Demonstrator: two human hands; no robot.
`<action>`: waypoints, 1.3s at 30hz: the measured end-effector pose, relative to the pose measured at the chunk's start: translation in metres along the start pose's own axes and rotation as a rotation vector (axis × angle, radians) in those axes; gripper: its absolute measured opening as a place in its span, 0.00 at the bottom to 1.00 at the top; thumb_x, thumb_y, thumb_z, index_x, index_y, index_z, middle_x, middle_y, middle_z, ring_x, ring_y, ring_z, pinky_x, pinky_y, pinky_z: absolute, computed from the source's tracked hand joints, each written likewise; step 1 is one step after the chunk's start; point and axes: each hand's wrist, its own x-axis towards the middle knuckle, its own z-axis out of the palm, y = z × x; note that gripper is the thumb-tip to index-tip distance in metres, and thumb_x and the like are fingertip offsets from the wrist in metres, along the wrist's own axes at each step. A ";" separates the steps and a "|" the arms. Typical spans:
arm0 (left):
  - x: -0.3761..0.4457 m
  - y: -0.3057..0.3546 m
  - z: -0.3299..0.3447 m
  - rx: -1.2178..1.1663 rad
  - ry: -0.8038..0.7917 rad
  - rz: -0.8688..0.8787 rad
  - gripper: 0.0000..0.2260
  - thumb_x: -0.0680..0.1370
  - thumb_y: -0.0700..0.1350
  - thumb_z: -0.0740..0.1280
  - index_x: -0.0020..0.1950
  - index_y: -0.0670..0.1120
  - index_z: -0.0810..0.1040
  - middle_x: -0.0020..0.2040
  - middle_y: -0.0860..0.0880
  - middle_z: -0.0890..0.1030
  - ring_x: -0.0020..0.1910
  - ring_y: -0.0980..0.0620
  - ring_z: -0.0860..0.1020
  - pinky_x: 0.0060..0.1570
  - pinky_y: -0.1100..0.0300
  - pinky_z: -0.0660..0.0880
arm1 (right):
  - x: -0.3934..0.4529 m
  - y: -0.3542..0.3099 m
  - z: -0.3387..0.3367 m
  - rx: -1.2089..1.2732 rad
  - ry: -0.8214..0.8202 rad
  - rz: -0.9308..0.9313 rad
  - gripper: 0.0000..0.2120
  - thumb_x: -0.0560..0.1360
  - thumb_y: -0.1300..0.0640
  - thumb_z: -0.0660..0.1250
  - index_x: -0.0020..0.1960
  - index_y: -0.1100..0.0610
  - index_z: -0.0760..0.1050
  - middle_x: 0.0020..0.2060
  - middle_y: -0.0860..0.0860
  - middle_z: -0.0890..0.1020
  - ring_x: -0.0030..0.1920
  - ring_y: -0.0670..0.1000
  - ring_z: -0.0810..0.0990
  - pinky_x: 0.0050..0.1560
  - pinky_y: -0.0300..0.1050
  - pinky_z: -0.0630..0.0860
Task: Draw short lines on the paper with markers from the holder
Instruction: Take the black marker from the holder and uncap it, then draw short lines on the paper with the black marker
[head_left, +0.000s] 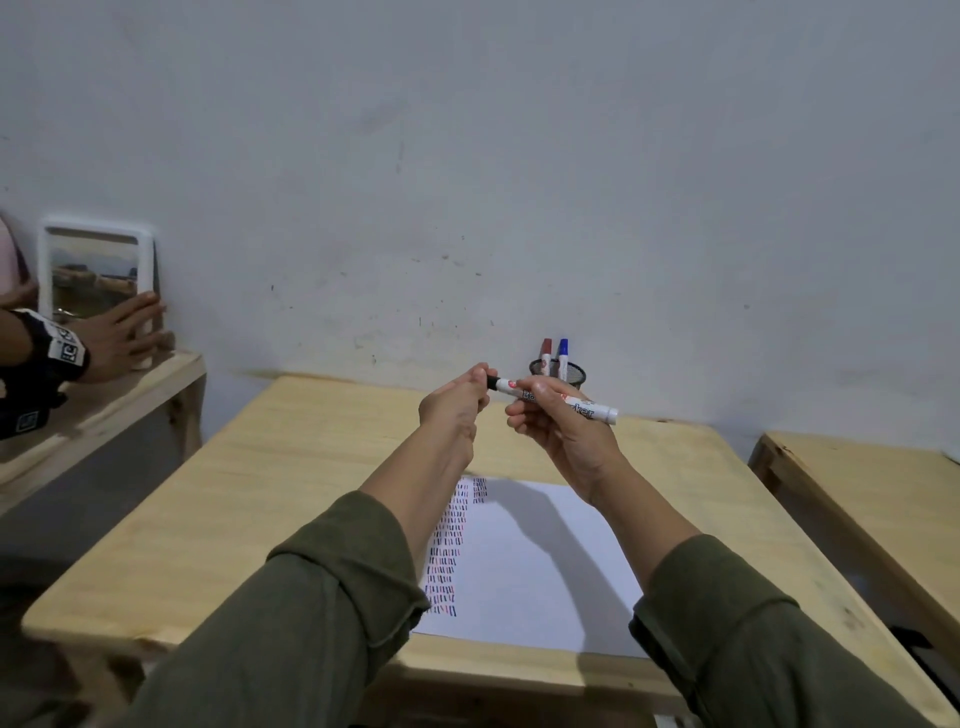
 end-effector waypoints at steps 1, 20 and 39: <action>0.001 -0.001 -0.003 0.005 0.018 -0.021 0.12 0.77 0.46 0.65 0.33 0.52 0.78 0.34 0.55 0.75 0.35 0.60 0.73 0.33 0.63 0.62 | -0.001 0.003 0.000 -0.035 -0.010 0.004 0.10 0.79 0.60 0.59 0.50 0.61 0.79 0.35 0.53 0.82 0.36 0.49 0.80 0.45 0.39 0.78; 0.022 -0.069 -0.105 0.579 0.211 0.187 0.04 0.70 0.46 0.74 0.40 0.52 0.80 0.39 0.52 0.84 0.34 0.56 0.83 0.50 0.53 0.80 | -0.013 0.056 -0.015 -0.126 0.099 0.196 0.05 0.76 0.64 0.64 0.47 0.56 0.77 0.32 0.51 0.81 0.33 0.48 0.78 0.38 0.38 0.76; 0.001 -0.094 -0.117 1.257 0.261 0.248 0.36 0.70 0.65 0.65 0.73 0.47 0.64 0.70 0.47 0.71 0.73 0.47 0.61 0.68 0.50 0.59 | -0.026 0.079 -0.022 -0.142 0.354 0.289 0.07 0.72 0.66 0.68 0.44 0.56 0.81 0.28 0.49 0.73 0.27 0.44 0.66 0.31 0.34 0.65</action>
